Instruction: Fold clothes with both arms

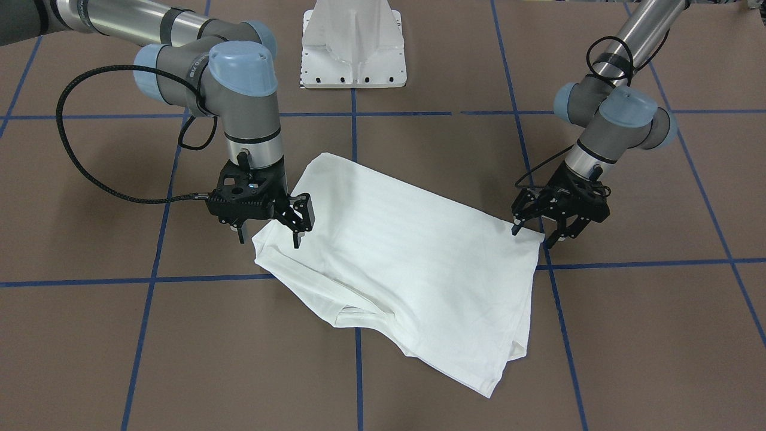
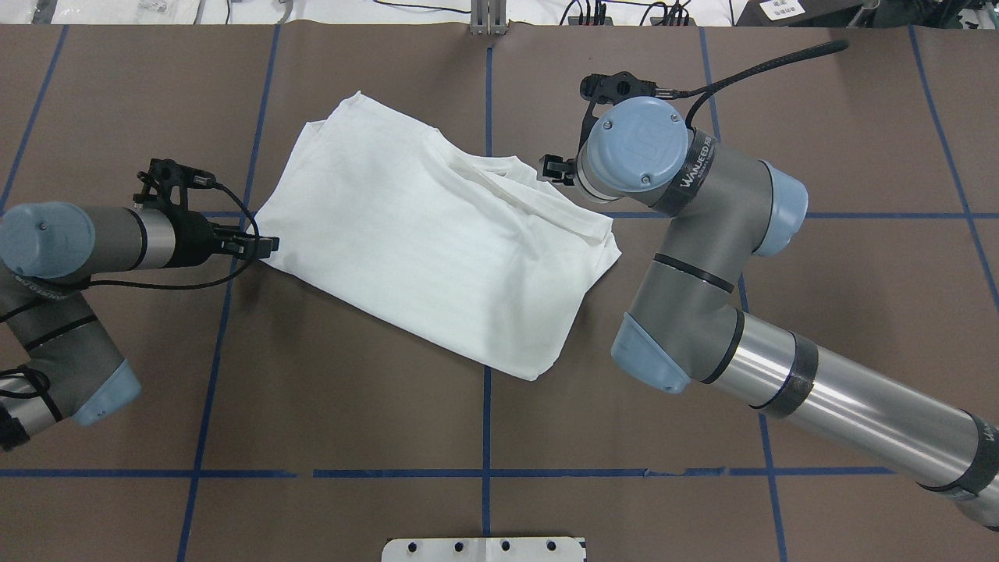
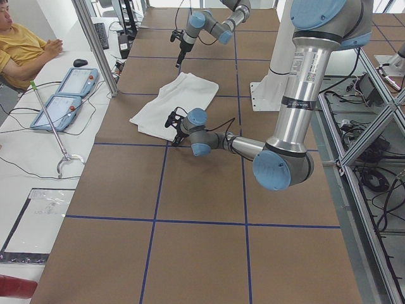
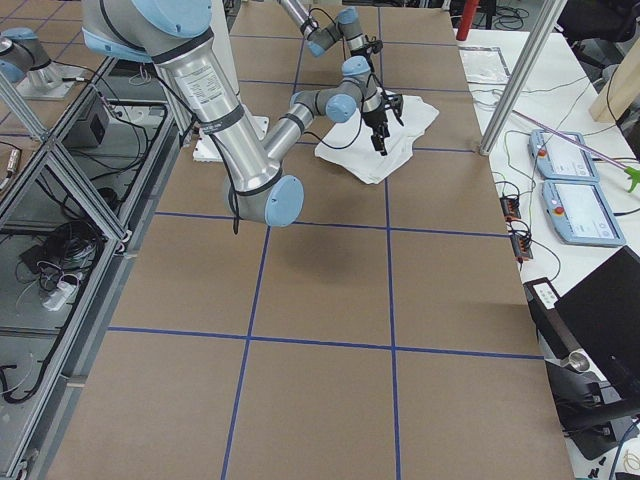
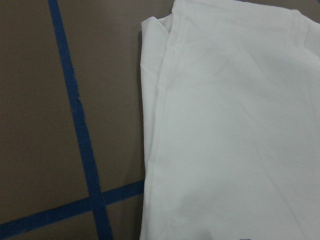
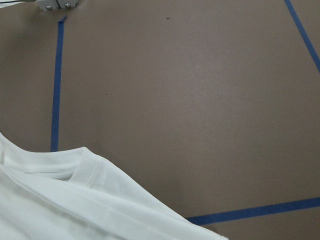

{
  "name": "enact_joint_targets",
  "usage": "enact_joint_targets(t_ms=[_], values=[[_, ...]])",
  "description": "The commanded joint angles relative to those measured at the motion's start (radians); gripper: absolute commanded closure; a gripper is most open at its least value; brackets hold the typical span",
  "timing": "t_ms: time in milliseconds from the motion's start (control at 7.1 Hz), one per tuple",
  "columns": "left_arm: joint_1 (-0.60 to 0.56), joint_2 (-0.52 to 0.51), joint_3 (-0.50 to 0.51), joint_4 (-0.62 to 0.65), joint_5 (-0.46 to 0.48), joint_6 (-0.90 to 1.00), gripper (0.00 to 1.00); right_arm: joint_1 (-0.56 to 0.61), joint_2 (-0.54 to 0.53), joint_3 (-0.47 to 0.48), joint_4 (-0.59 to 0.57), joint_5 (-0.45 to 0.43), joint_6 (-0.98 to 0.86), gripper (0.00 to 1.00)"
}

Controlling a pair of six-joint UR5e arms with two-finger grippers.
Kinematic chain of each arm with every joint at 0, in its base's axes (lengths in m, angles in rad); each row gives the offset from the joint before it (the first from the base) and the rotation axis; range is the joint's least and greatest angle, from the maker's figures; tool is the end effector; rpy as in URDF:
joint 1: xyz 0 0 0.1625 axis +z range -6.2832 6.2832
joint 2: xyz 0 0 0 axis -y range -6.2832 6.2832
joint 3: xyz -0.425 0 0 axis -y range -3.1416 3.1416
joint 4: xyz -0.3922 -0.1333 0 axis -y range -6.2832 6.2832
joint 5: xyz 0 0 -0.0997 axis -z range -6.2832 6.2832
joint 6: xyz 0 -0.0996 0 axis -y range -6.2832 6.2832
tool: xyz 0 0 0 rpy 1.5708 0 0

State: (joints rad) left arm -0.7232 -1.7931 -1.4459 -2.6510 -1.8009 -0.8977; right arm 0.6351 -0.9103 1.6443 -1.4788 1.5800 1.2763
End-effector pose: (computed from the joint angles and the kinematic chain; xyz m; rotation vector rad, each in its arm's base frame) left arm 0.3855 -0.4878 0.4840 0.5978 1.0278 0.0914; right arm -0.4791 -0.5176 0.2296 0.3641 -0.7456 0.3171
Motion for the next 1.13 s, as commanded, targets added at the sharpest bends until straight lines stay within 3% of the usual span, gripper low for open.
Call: enact_joint_targets(t_ms=[0,141,563,704,845,986], values=[[0.004,0.001,-0.001,-0.001,0.003,-0.003,0.92,0.0,-0.001,0.0,0.0,0.0,0.0,0.0],[0.004,0.001,-0.004,-0.001,0.003,-0.003,1.0,0.0,-0.001,0.0,0.0,0.0,0.0,0.0],[-0.005,0.014,0.004,-0.001,0.0,0.025,1.0,0.0,-0.001,0.0,0.0,0.0,0.0,0.0],[-0.068,0.009,0.024,0.015,0.0,0.184,1.0,-0.002,0.001,0.0,0.0,0.0,0.0,0.0],[-0.165,-0.008,0.082,0.02,-0.005,0.294,1.0,-0.008,0.001,0.0,0.002,0.0,0.002,0.0],[-0.227,-0.105,0.187,0.045,-0.003,0.307,1.0,-0.015,0.002,0.002,0.002,-0.008,0.008,0.0]])
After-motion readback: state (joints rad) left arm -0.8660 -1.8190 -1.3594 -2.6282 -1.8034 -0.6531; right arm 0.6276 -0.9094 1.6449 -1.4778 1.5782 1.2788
